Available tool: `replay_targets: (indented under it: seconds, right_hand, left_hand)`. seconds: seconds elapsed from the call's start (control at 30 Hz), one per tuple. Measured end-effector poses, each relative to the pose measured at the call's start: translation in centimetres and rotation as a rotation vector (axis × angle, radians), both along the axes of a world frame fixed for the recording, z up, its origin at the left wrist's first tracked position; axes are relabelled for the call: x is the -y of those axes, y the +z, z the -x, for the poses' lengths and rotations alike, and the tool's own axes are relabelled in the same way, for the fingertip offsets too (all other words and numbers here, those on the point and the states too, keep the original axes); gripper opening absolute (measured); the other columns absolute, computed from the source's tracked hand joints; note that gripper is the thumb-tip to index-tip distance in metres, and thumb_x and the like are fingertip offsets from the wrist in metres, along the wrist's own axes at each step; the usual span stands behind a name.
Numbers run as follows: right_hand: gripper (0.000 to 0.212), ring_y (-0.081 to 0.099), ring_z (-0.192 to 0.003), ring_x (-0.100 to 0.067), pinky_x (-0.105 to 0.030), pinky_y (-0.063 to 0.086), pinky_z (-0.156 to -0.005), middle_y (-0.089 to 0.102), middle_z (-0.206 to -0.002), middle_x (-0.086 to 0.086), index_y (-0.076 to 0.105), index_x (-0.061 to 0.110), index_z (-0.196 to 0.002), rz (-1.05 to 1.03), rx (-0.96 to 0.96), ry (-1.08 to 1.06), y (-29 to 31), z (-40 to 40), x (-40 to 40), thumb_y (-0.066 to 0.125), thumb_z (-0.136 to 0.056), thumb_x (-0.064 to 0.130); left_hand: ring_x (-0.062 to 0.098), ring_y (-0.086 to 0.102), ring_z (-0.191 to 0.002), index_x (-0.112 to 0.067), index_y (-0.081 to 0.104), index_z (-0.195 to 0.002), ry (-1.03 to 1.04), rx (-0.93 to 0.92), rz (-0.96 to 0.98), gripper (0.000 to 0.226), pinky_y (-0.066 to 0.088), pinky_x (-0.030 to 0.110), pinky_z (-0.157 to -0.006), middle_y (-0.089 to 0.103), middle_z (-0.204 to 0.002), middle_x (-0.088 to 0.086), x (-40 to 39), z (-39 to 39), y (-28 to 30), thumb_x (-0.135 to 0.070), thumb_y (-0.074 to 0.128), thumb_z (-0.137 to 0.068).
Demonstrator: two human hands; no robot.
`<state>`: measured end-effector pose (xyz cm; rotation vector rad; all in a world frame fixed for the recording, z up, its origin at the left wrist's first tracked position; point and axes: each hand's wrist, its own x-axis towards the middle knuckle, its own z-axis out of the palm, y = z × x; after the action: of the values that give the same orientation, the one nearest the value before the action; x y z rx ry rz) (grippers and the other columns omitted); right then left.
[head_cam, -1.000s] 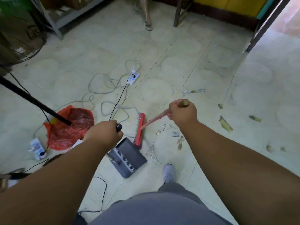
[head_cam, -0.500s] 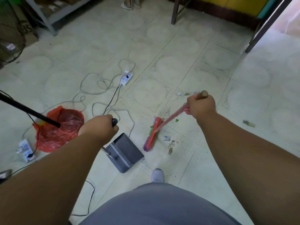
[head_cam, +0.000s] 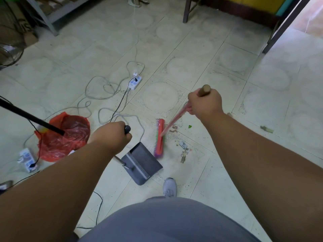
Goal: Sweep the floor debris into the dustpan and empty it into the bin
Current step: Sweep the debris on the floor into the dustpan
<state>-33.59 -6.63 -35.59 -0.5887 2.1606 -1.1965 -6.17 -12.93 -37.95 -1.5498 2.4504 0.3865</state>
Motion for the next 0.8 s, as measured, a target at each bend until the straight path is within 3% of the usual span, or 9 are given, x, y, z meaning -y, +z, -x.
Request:
replay_targets:
  seconds: [0.13, 0.23, 0.37, 0.53, 0.67, 0.8]
  right_hand:
    - [0.032, 0.065, -0.062, -0.031, -0.043, 0.058, -0.063, 0.065, -0.071, -0.023, 0.058, -0.003, -0.077, -0.008, 0.036, 0.071, -0.3, -2.8, -0.7, 0.051, -0.063, 0.025]
    - [0.028, 0.060, -0.058, -0.023, -0.051, 0.058, -0.064, 0.063, -0.066, -0.010, 0.059, -0.004, -0.081, -0.034, 0.063, 0.102, -1.5, -3.9, -1.2, 0.053, -0.066, 0.019]
    - [0.024, 0.073, -0.070, -0.029, -0.050, 0.061, -0.071, 0.074, -0.070, -0.009, 0.067, 0.012, -0.076, -0.110, 0.065, 0.169, -2.2, -4.3, -1.8, 0.056, -0.061, 0.027]
    - [0.029, 0.073, -0.068, -0.032, -0.048, 0.061, -0.068, 0.073, -0.068, -0.011, 0.066, 0.007, -0.082, -0.168, 0.084, 0.175, -2.8, -2.5, -1.8, 0.064, -0.066, 0.031]
    - [0.043, 0.073, -0.069, -0.026, -0.042, 0.061, -0.071, 0.074, -0.075, -0.008, 0.063, 0.013, -0.082, -0.248, 0.150, 0.148, -4.5, -1.7, -2.0, 0.074, -0.070, 0.053]
    - [0.027, 0.074, -0.071, -0.030, -0.045, 0.062, -0.071, 0.074, -0.081, -0.015, 0.063, 0.006, -0.086, -0.311, 0.244, 0.108, -6.1, 0.8, -1.1, 0.064, -0.072, 0.029]
  left_hand:
    - [0.023, 0.053, -0.075, -0.020, 0.052, -0.090, -0.015, -0.004, 0.007, 0.015, 0.039, 0.030, -0.061, 0.049, -0.070, -0.004, -0.2, -1.5, 0.0, -0.034, 0.046, -0.091]
    - [0.022, 0.052, -0.074, -0.021, 0.050, -0.088, -0.059, 0.016, -0.005, 0.014, 0.036, 0.030, -0.059, 0.047, -0.070, -0.005, -0.9, -2.1, -0.3, -0.034, 0.046, -0.092]
    - [0.025, 0.051, -0.078, -0.021, 0.049, -0.086, -0.073, 0.036, -0.037, 0.014, 0.037, 0.029, -0.062, 0.047, -0.073, -0.003, -1.6, -1.9, -0.8, -0.034, 0.047, -0.091]
    - [0.024, 0.052, -0.077, -0.023, 0.046, -0.083, -0.062, 0.041, -0.056, 0.014, 0.037, 0.030, -0.062, 0.049, -0.075, -0.002, -1.5, -0.4, -1.0, -0.034, 0.046, -0.091]
    - [0.023, 0.053, -0.073, -0.023, 0.046, -0.080, -0.048, 0.035, -0.049, 0.015, 0.037, 0.029, -0.060, 0.051, -0.073, -0.002, -1.2, 1.3, -0.8, -0.034, 0.046, -0.090]
    - [0.024, 0.054, -0.076, -0.023, 0.048, -0.086, -0.103, 0.062, -0.029, 0.014, 0.038, 0.029, -0.061, 0.052, -0.077, -0.002, -1.0, 3.9, -0.7, -0.035, 0.044, -0.092]
